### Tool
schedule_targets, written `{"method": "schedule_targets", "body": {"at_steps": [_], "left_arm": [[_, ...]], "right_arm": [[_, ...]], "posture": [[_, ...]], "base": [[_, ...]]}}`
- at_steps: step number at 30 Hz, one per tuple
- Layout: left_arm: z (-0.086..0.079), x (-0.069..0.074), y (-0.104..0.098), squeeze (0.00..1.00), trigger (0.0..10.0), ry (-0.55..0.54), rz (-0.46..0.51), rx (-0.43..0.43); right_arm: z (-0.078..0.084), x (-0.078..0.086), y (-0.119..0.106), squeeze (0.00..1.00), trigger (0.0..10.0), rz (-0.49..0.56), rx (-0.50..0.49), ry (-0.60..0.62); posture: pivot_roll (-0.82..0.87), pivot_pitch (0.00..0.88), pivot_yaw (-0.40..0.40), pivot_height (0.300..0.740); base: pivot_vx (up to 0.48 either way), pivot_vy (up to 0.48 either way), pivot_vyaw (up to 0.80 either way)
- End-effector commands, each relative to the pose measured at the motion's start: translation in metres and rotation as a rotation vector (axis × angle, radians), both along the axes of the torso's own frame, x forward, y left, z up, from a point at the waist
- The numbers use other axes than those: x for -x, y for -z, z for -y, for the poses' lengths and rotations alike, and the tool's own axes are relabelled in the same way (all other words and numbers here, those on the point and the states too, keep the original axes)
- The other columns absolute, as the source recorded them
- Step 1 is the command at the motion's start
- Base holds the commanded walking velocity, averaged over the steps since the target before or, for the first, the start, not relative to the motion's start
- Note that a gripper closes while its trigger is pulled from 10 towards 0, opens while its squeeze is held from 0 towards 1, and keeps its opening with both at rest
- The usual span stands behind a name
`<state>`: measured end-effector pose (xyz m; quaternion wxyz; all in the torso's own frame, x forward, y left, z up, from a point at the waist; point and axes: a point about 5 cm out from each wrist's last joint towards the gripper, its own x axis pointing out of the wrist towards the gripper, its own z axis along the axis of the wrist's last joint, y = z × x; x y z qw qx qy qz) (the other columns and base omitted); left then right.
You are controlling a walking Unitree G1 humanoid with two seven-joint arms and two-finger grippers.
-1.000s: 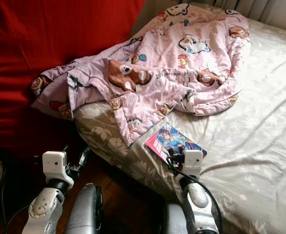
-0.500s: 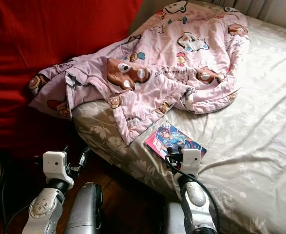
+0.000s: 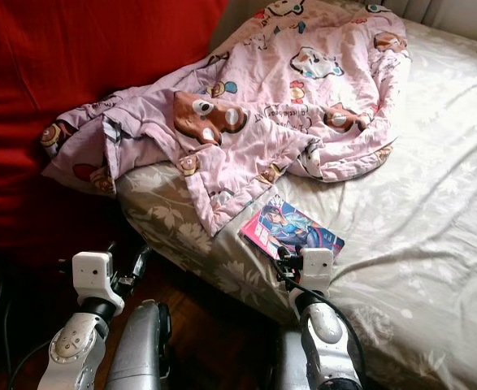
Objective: Clean up the room
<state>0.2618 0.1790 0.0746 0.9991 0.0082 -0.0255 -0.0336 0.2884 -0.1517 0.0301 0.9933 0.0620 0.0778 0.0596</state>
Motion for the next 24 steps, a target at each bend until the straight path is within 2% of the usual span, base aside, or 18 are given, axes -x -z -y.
{"method": "schedule_targets", "body": {"at_steps": [1, 14, 19, 24], "left_arm": [[0.003, 0.0022, 0.0051, 0.0, 10.0, 0.012, -0.029, 0.003], [0.0032, -0.0001, 0.0049, 0.0, 10.0, 0.017, -0.033, 0.007], [0.0039, -0.0001, 0.0048, 0.0, 10.0, 0.02, -0.032, 0.008], [0.0053, 0.0008, 0.0049, 0.0, 10.0, 0.026, -0.032, 0.01]], "right_arm": [[0.0029, 0.0042, 0.0041, 0.0, 10.0, -0.011, -0.001, 0.011], [-0.0036, 0.004, 0.0031, 0.0, 10.0, 0.003, 0.001, -0.043], [-0.0048, 0.0042, 0.0029, 0.0, 10.0, 0.006, -0.002, -0.058], [-0.0032, 0.0028, 0.0041, 0.0, 10.0, -0.003, -0.013, -0.042]], "posture": [[0.09, 0.24, -0.042, 0.56], [0.09, 0.234, -0.039, 0.56], [0.09, 0.233, -0.039, 0.56], [0.09, 0.235, -0.039, 0.56]], "base": [[0.0, 0.0, 0.0], [0.0, 0.0, 0.0], [0.0, 0.0, 0.8], [0.0, 0.0, 0.0]]}}
